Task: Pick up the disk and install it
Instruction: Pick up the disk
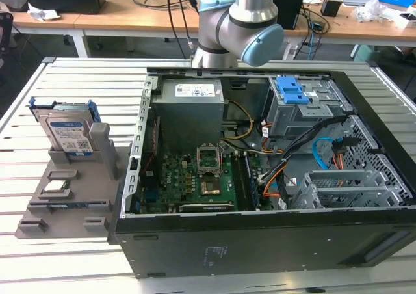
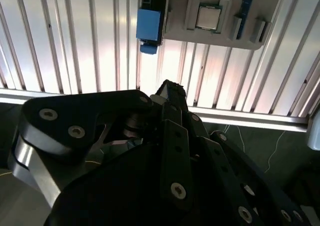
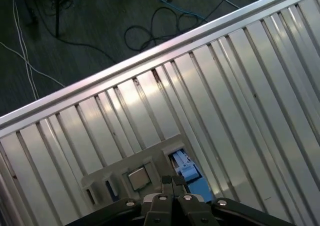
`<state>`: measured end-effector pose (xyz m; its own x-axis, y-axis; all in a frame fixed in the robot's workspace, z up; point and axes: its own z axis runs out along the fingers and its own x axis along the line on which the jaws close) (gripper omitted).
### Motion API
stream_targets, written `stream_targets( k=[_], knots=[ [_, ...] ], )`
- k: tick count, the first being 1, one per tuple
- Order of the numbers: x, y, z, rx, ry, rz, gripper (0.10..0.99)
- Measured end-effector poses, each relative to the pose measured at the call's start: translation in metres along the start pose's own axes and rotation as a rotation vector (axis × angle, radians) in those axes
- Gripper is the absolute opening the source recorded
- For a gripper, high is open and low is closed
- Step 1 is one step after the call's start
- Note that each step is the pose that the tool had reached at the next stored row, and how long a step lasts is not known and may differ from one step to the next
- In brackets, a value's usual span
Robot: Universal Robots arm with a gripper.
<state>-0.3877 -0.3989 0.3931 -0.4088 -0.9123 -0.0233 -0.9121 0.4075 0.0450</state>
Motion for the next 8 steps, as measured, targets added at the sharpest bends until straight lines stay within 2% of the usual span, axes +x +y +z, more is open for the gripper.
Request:
stream_targets(
  k=[8],
  knots=[
    [0.0,0.0,0.0,-0.002,0.0044,-0.097,0.106]
  ],
)
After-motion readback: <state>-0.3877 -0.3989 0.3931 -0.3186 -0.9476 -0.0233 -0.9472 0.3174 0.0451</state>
